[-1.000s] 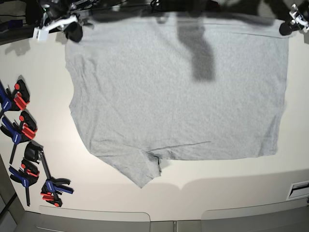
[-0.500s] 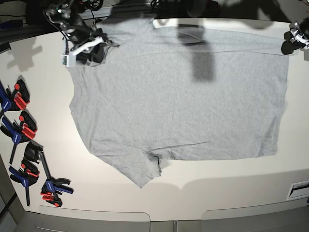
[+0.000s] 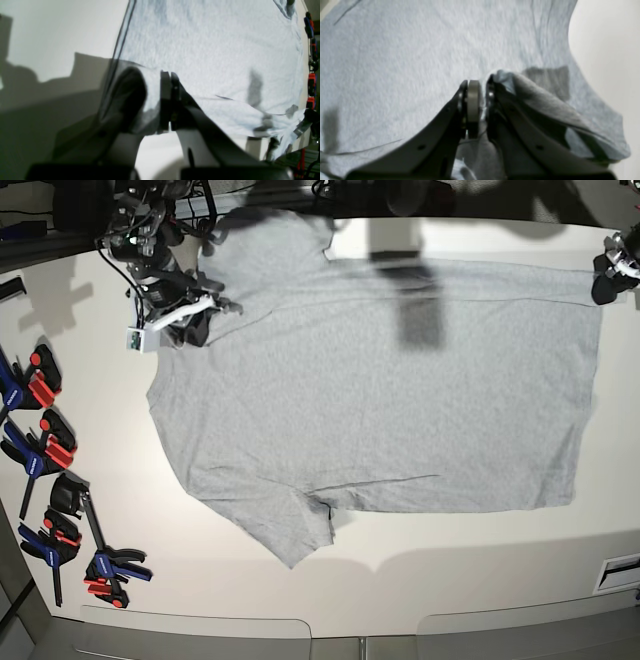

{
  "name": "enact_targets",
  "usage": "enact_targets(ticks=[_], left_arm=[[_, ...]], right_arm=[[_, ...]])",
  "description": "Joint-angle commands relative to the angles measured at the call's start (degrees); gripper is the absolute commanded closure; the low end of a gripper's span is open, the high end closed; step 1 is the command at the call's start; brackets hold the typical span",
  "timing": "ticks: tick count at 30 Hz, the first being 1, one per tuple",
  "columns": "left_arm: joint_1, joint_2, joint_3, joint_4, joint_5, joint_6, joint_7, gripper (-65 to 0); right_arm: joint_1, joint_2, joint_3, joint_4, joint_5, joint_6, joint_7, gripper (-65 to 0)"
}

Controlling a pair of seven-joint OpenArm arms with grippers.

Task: Fold the T-shirt properly
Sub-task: 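Release the shirt and regrasp the sleeve edge with the right gripper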

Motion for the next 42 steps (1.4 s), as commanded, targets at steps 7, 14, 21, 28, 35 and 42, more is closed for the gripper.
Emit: enact_targets(ticks=[7, 14, 21, 28, 35, 42], left_arm=[[-2.6, -1.3, -0.6, 0.8, 0.8, 0.0, -1.1, 0.0], [-2.8, -1.3, -0.6, 0.8, 3.4, 0.0, -2.5, 0.0], [-2.9, -1.3, -0.6, 0.8, 5.9, 4.3, -7.1, 0.0], [-4.2, -1.5, -0.6, 0.8, 5.7, 4.3, -7.3, 0.0], [-5.4, -2.6, -0.6, 0.8, 6.8, 4.3, -7.3, 0.0], [-5.3, -4.7, -0.6, 0.8, 5.0, 4.3, -7.3, 0.0]], right_arm=[[0.9, 0.5, 0.2, 0.3, 0.2, -0.2, 2.5, 0.0], [5.0, 0.5, 0.2, -6.8, 0.2, -0.2, 3.3, 0.0], [10.1, 0.5, 0.2, -11.8, -1.0, -0.2, 4.0, 0.0], [10.9, 0.5, 0.2, -11.8, -1.0, -0.2, 3.7, 0.0], [10.9, 0.5, 0.2, -11.8, -0.7, -0.2, 2.1, 0.0], [9.6, 0.5, 0.2, -6.2, 5.5, 2.0, -6.0, 0.0]])
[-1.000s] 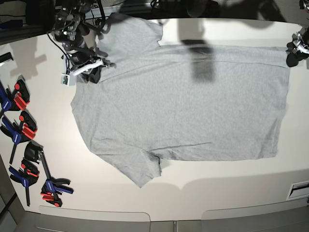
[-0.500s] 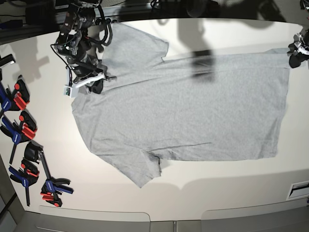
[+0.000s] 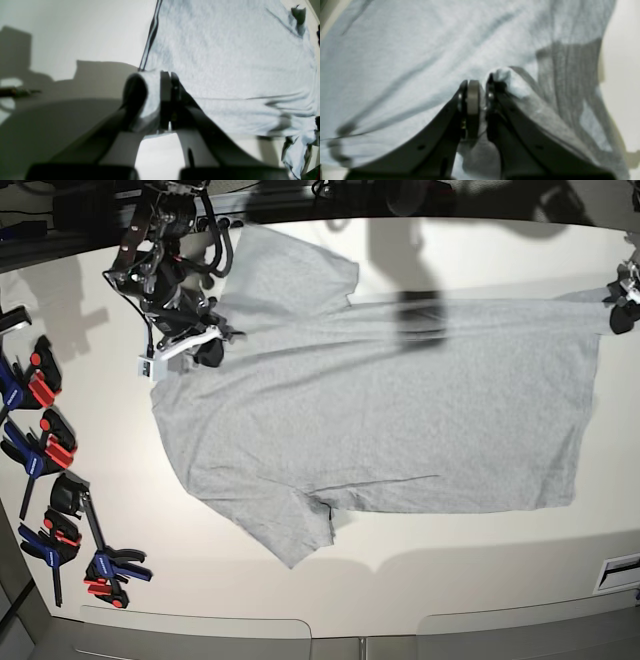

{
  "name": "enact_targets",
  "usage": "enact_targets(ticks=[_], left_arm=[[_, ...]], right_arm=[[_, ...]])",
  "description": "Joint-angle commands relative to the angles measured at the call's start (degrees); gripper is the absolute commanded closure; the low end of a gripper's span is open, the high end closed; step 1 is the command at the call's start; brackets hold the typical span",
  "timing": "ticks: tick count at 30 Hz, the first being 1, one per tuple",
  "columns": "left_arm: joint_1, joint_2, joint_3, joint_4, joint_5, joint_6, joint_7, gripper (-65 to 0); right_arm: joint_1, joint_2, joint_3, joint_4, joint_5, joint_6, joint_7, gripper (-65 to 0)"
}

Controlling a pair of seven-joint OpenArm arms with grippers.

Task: Fold the T-shirt properly
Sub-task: 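Release the shirt and regrasp the sleeve edge with the right gripper, then pull the sleeve outward with the right gripper and release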

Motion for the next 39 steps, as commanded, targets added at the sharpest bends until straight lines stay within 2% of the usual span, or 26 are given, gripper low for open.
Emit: enact_targets(ticks=[1, 11, 15, 18, 19, 25, 28, 33, 39], left_arm=[[-0.3, -1.9, -0.6, 0.8, -1.3, -0.2, -1.4, 0.0], [-0.1, -2.4, -0.6, 0.8, -1.3, -0.2, 0.3, 0.0], [-0.1, -2.4, -0.6, 0.8, -5.8, -0.8, 3.3, 0.0], [-0.1, -2.4, -0.6, 0.8, -10.2, -5.0, 5.6, 0.0], [-0.1, -2.3, -0.6, 0.8, -11.8, -5.5, 6.5, 0.0], [0.5, -2.1, -0.6, 0.8, -16.2, -5.5, 8.8, 0.0], [2.0, -2.0, -0.8, 0.8, -17.5, -5.5, 8.9, 0.0], [3.7, -1.6, -1.4, 0.8, -19.0, -5.5, 8.8, 0.0], [3.3, -1.4, -1.4, 0.8, -18.6, -5.5, 8.8, 0.0]], right_arm=[[-0.3, 0.5, 0.2, 3.1, 0.7, 0.6, 0.8, 0.0], [-9.1, 0.5, 0.8, 18.4, -2.6, 0.6, -1.4, 0.0], [-13.1, 0.5, 2.3, 21.8, -2.6, 0.6, -2.2, 0.0], [-15.7, 0.5, 5.0, 24.8, -2.4, 0.6, -2.2, 0.0], [-16.3, 0.5, 6.1, 25.8, -2.4, 0.6, -2.2, 0.0], [-17.2, 0.5, 10.7, 27.9, -1.0, 0.6, -2.2, 0.0], [-17.2, 0.5, 10.7, 27.9, 1.0, 0.7, -2.2, 0.0], [-16.9, 0.5, 10.3, 27.8, 1.0, 1.8, -1.7, 0.0], [-16.5, 0.5, 3.1, 25.3, -4.7, 2.1, 2.8, 0.0]])
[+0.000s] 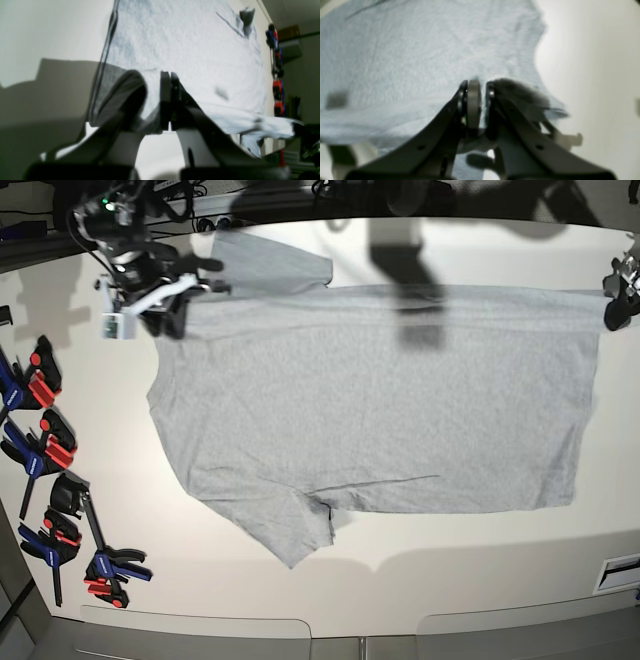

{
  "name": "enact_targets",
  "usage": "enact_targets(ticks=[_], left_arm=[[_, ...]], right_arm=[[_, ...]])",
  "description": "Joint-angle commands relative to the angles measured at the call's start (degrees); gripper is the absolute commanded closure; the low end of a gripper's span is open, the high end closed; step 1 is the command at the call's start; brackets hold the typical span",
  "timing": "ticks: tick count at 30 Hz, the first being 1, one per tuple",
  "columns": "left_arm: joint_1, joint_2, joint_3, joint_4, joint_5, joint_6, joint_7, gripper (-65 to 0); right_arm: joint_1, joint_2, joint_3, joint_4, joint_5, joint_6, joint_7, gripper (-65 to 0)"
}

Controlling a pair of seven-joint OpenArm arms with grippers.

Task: Fold the T-shirt properly
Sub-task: 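Pull the sleeve outward with the right gripper and release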

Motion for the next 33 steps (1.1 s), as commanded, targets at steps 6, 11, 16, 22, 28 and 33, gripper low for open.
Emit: enact_targets(ticks=[6, 11, 16, 22, 28, 33], left_arm=[[0.0, -1.4, -0.7, 0.8, 1.9, -0.5, -1.6, 0.0], [0.0, -1.4, -0.7, 0.8, 2.4, -0.5, -2.3, 0.0], [0.0, -1.4, -0.7, 0.8, 10.9, -0.5, -8.2, 0.0], [0.0, -1.4, -0.7, 0.8, 12.2, -0.5, -9.0, 0.0], [-0.1, -1.5, -0.7, 0.8, 11.7, -0.5, -9.0, 0.0], [-0.1, -1.5, -0.7, 0.8, 8.3, -0.5, -8.0, 0.0]], right_arm=[[6.8, 0.5, -7.4, -7.6, -6.9, 0.3, 3.4, 0.0], [14.1, 0.9, -8.1, -20.0, -7.5, -0.5, 4.0, 0.0], [18.2, 2.8, -8.1, -27.8, -7.6, -1.9, 4.2, 0.0], [18.9, 3.7, -8.1, -28.4, -9.0, -4.1, 5.4, 0.0], [18.9, 3.6, -8.1, -28.4, -8.9, -4.2, 5.2, 0.0], [18.9, 3.6, -8.1, -28.4, -8.8, -4.2, 5.0, 0.0]])
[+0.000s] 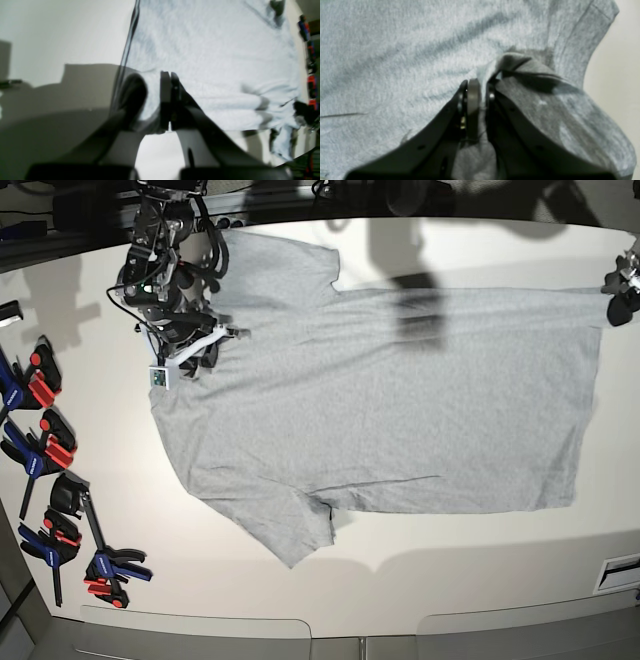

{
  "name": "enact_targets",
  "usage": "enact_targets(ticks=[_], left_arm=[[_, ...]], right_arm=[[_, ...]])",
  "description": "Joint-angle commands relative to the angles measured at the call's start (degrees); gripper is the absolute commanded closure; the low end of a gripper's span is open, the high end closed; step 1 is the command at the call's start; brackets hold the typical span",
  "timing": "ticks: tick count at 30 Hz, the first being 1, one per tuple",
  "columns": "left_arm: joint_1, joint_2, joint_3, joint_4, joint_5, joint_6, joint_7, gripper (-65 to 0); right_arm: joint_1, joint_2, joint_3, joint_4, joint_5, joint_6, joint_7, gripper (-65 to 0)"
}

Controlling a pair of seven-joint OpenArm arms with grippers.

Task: Fold the T-shirt properly
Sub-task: 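Pull the sleeve outward with the right gripper and release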

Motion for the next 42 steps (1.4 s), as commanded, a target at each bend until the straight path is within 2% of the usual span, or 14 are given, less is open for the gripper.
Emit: enact_targets(ticks=[1, 8, 10, 12, 13, 15, 16, 17, 21, 25, 32, 37, 42], left_arm=[[-0.1, -1.6, -0.7, 0.8, -1.5, -0.5, -0.9, 0.0], [-0.1, -1.6, -0.7, 0.8, -1.9, -0.5, -1.1, -1.1], [-0.2, -1.6, -0.7, 0.8, -1.9, -0.5, -1.8, -11.9], [-0.9, -1.6, -0.7, 0.8, -1.7, -0.5, -1.9, -19.0], [-1.3, -1.6, -0.7, 0.8, -1.6, -0.5, -1.9, -21.2], [-2.3, -1.6, -0.7, 0.8, -1.7, -0.5, -1.9, -23.3], [-2.9, -1.6, -0.7, 0.8, -1.6, -0.5, -1.9, -23.3], [-3.2, -1.6, -0.7, 0.8, -1.7, -0.5, -1.9, -23.3], [-3.8, -1.6, -0.7, 0.8, -1.7, -0.5, -1.9, -23.3], [-3.8, -1.6, -1.4, 0.8, -1.6, -0.5, -1.9, -23.3], [-3.4, -2.6, -8.5, 0.8, -1.7, -0.5, -0.7, -23.3], [-1.4, -5.3, -12.1, 0.8, -2.1, -0.5, -0.1, -23.3], [0.4, -7.6, -12.8, 0.8, -2.3, -0.5, 0.1, -23.3]], right_arm=[[0.5, 0.6, 0.3, 0.8, 0.1, -0.9, 0.8, 0.0], [0.5, 0.6, 0.3, 0.8, 0.2, -0.9, 0.6, 0.0], [0.5, 0.6, 0.3, 0.8, 0.2, -0.9, 0.4, 0.0], [0.5, 0.6, 0.3, 0.8, 0.2, -0.9, 0.0, 0.0], [0.5, 0.6, 0.3, 0.8, 0.2, -0.9, 0.0, -4.0], [0.5, 0.6, 0.3, 0.8, 0.2, -0.8, 0.0, -21.2], [0.5, 0.6, 0.3, 0.8, 0.6, -0.8, 0.0, -27.7], [0.5, 0.6, 0.3, 0.8, 0.6, -0.8, 0.1, -31.1], [0.6, 0.6, 0.3, 2.6, 1.3, -1.0, 0.2, -31.4], [0.6, 0.6, 1.5, 9.0, 2.9, -1.1, 0.0, -31.4], [-0.2, -0.1, 6.8, 18.2, 1.5, -1.1, -3.8, -31.2], [-6.1, -1.7, 12.3, 18.6, 9.4, -0.8, -6.5, -31.2], [-14.3, -4.4, 16.2, 18.6, 16.7, 1.9, -7.7, -31.2]])
